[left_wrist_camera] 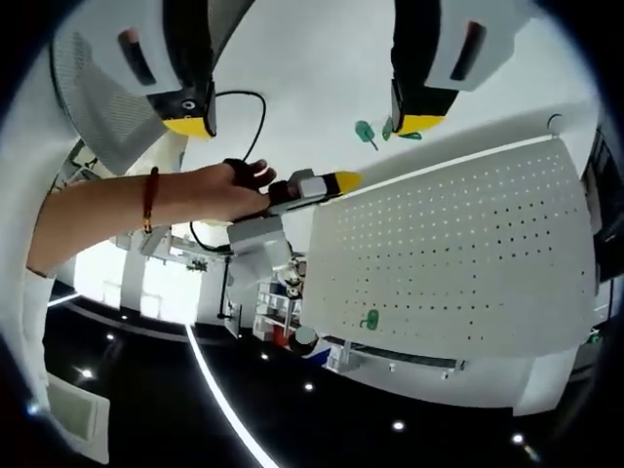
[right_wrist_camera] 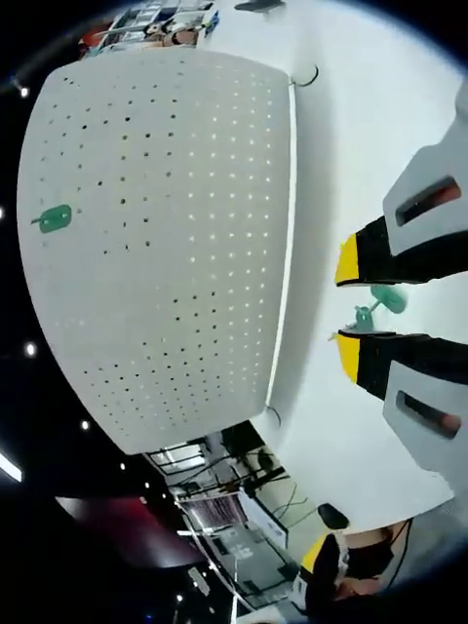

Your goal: Insert the hook assembly into the mounting plate slot until the hook locks in place.

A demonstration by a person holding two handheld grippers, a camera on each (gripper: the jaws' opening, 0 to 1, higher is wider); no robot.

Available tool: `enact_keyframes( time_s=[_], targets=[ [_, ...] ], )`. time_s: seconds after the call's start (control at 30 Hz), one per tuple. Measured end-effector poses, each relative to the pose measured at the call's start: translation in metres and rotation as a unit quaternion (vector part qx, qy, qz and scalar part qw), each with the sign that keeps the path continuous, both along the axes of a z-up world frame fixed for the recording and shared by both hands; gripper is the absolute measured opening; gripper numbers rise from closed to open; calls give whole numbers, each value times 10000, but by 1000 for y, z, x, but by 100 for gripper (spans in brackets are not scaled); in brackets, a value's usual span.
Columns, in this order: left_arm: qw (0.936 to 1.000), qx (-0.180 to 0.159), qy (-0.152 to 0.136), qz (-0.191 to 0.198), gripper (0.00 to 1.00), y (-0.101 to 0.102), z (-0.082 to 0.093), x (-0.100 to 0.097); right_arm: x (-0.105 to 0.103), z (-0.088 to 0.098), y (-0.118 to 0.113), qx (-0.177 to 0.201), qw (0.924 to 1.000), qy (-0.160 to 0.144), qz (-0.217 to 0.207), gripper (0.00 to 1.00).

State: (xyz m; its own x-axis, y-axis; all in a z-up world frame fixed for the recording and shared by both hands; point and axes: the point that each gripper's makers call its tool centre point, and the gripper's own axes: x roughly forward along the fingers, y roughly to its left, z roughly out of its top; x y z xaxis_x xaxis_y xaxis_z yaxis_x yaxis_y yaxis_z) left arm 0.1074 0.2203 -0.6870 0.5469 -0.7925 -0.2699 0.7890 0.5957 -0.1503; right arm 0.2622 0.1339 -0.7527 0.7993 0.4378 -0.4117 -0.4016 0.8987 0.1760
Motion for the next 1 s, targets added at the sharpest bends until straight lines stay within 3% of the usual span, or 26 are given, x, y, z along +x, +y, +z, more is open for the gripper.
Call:
enact_keyframes(
  time_s=[0.57,1.0],
  targets=[
    [9999,-138,53,17,76,8,-7,3,-2,-39,10,-387,9969,669,151,17],
    [9995,-315,101,23,75,9,-8,5,0,-57,15,-704,9924,954,327,17]
  ],
)
